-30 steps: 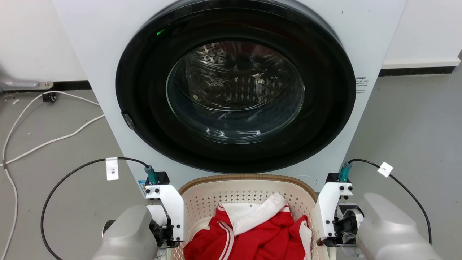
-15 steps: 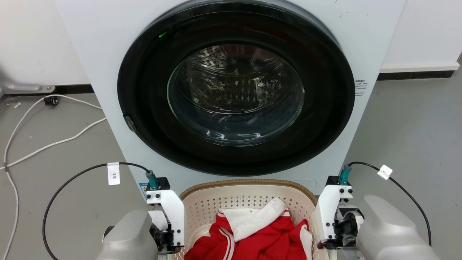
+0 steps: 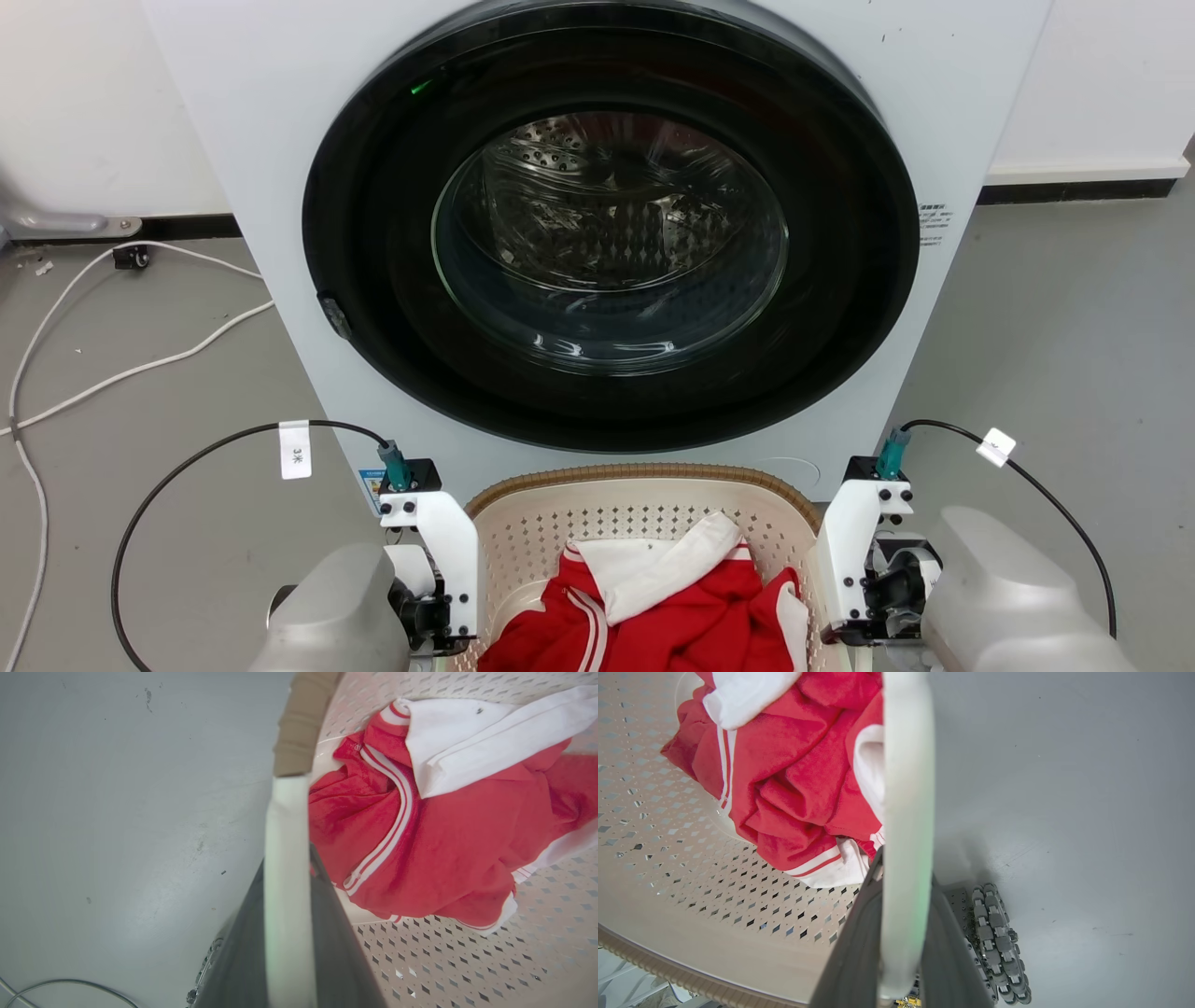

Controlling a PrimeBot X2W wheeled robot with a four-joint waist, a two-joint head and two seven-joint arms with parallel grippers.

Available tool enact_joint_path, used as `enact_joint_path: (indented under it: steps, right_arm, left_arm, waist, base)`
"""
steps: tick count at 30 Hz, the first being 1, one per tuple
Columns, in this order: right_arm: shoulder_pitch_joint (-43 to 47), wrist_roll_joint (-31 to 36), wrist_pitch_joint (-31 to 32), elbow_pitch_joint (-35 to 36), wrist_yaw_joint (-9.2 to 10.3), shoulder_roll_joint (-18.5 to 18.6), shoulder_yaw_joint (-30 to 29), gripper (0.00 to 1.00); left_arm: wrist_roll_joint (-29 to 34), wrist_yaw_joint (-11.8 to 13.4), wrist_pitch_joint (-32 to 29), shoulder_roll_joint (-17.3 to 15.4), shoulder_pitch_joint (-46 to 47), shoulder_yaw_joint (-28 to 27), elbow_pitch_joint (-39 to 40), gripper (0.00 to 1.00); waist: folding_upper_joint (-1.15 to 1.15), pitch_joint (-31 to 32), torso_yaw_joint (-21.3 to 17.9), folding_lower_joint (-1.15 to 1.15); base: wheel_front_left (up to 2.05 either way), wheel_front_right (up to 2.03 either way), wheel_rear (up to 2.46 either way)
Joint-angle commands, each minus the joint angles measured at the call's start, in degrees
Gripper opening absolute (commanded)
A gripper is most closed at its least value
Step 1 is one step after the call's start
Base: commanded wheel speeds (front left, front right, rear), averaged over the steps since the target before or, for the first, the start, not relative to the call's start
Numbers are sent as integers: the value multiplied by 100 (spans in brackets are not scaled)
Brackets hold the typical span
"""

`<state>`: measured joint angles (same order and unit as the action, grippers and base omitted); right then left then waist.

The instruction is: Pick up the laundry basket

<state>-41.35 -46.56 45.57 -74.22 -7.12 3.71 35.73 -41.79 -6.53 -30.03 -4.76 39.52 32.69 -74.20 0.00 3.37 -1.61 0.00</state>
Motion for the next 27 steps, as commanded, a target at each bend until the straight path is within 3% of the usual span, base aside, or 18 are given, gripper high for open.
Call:
enact_joint_path:
  steps: [1,27]
  right_arm:
    - [5,-78,-27,68,-66,-152,-1,0]
    - [11,-167,-15,71,-67,-159,37,0]
  left_arm:
    - [-47,-55,16,183,-35,10,61,0]
    - [-160,-40,-35,171,-62,104,63,0]
  waist:
    - [0,-6,-1,0]
    - [0,-48,37,0]
  base:
    - [0,0,0]
    - [0,0,0]
